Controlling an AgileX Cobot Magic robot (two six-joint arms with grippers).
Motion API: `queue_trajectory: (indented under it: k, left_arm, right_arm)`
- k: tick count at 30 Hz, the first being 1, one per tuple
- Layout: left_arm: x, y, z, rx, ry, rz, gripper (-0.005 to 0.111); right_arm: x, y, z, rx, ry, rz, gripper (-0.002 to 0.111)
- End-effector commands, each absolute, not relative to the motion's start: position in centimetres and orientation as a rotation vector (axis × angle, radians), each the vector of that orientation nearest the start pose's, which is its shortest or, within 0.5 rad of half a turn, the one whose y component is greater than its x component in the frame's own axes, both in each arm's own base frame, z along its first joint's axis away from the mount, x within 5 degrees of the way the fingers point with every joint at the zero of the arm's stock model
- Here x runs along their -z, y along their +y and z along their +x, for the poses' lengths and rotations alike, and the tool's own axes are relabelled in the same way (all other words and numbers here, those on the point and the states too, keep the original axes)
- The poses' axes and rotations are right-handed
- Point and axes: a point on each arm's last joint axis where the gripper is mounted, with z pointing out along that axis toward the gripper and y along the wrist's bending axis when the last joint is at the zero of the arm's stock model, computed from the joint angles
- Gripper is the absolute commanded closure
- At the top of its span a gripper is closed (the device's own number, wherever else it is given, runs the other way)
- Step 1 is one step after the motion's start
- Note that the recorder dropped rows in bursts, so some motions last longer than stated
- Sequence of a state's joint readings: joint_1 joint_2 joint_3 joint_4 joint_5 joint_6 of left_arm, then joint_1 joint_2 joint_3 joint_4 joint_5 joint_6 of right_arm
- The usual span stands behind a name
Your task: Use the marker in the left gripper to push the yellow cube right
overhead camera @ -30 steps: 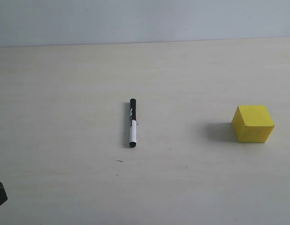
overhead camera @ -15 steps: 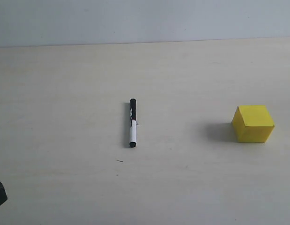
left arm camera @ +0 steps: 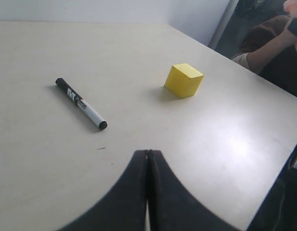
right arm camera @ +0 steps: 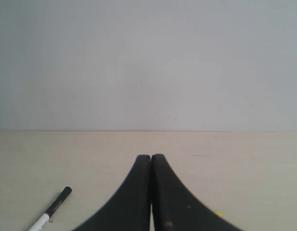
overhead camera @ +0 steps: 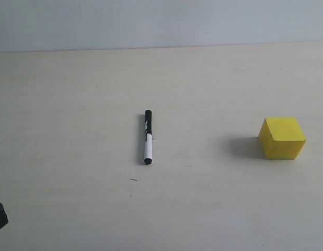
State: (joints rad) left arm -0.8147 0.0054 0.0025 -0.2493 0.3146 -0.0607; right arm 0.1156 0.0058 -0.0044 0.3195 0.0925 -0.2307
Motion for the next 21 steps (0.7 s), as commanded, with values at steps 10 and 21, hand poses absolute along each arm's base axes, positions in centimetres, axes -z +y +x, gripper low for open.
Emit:
queue_trajectory:
  k: [10, 21]
  left_arm:
    - [-18.6, -3.1, 4.5, 0.621, 1.810, 0.227, 0.107]
    - [-18.6, -2.3, 5.0, 0.490, 1.809, 0.079, 0.107]
  right_arm:
    - [-20.6, 0.9, 5.6, -0.179, 1.569, -0.048, 0.108]
    - [-20.6, 0.9, 5.6, -0.179, 1.569, -0.048, 0.108]
